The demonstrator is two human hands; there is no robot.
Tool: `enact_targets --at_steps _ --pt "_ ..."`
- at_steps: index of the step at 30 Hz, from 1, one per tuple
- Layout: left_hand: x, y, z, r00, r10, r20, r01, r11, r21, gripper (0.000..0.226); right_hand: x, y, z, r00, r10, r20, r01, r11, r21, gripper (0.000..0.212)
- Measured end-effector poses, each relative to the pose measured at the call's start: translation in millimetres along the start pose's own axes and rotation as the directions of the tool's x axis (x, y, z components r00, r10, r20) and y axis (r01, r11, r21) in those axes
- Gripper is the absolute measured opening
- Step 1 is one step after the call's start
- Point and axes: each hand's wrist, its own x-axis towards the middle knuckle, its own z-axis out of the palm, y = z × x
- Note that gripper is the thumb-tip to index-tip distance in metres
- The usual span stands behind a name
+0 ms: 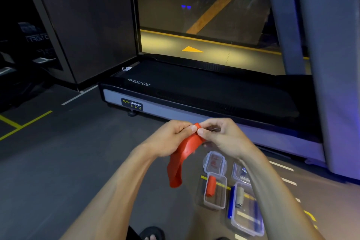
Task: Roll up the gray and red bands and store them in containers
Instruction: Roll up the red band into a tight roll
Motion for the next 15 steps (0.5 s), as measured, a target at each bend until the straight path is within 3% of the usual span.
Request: enact_targets --at_steps 4,8,15 --pt "1.8 -6.2 -3.0 0.992 -0.060 0.110 0.074 0.988 -0.134 0.029 2.9 4.4 -0.9 0.995 -0.063 -0.076 0.057 0.995 -0.080 0.006" --pt "4.0 -16.4 -6.5 0.997 -0.074 0.038 0.076 0.997 -0.034 0.015 4.0 7.4 -2.0 0.994 -0.072 -0.078 0.059 0.987 -0.153 0.007" --pt "5.9 -17.8 -10.0 0.999 -0.009 -0.046 0.017 0.984 0.179 0.018 4.2 7.0 -1.0 0.989 -0.082 -0.122 0.059 0.982 -0.181 0.007"
